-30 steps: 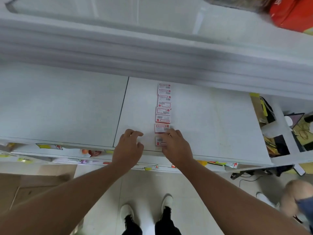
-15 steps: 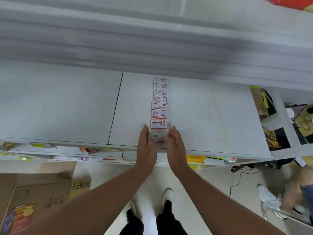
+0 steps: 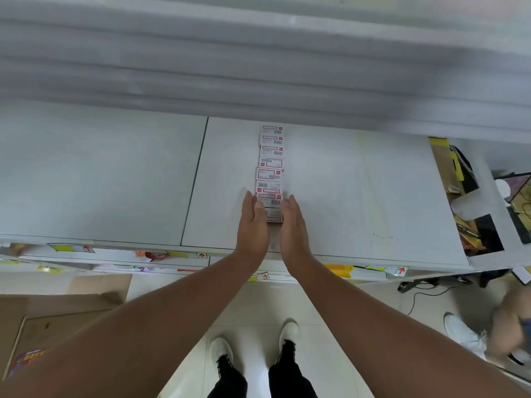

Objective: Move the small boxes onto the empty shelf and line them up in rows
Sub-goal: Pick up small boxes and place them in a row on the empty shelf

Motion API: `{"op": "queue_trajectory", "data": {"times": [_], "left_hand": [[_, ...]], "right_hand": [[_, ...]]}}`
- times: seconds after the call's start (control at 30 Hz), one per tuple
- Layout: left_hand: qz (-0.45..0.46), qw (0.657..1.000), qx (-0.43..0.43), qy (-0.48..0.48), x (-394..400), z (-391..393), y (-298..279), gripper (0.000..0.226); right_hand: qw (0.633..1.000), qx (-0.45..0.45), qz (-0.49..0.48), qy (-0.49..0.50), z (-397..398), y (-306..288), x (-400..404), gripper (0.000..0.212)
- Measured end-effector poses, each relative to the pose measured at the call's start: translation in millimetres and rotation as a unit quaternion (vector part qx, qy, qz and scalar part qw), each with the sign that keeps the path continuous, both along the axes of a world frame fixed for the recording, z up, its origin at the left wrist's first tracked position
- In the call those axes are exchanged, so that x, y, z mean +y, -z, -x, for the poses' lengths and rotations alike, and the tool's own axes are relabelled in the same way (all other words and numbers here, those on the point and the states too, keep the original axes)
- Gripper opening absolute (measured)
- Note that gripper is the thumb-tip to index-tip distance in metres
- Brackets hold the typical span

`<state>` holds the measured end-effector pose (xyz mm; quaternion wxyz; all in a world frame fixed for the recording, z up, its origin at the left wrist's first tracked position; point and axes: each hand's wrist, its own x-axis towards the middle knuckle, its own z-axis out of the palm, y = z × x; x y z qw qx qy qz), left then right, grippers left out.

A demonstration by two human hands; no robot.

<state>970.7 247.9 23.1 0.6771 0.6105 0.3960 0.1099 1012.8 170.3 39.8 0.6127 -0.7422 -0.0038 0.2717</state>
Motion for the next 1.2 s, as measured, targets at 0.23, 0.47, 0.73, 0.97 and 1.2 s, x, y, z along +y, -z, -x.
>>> {"op": "queue_trajectory", "data": {"times": [0.23, 0.47, 0.73, 0.97, 1.2], "left_hand": [[0.005, 1.000, 0.012, 0.000, 12, -22, -14, 0.045], [-0.023, 0.998, 0.056, 0.017, 24, -27, -30, 0.029], [-0.213, 0.944, 0.147, 0.206, 75, 41, -42, 0.054], [-0.372, 0.845, 0.216, 0.317, 110, 95, -70, 0.054], [-0.447, 0.801, 0.250, 0.310, 93, 133, -92, 0.056]], "right_hand": [[1.000, -0.009, 0.023, -0.009, -21, 0, 14, 0.052], [0.997, -0.040, 0.056, -0.041, -32, -14, 10, 0.034], [0.981, -0.077, 0.147, -0.097, -22, -42, -33, 0.053], [0.931, -0.136, 0.281, -0.187, -7, -60, -61, 0.059], [0.866, -0.184, 0.353, -0.302, 33, -67, -53, 0.062]]}}
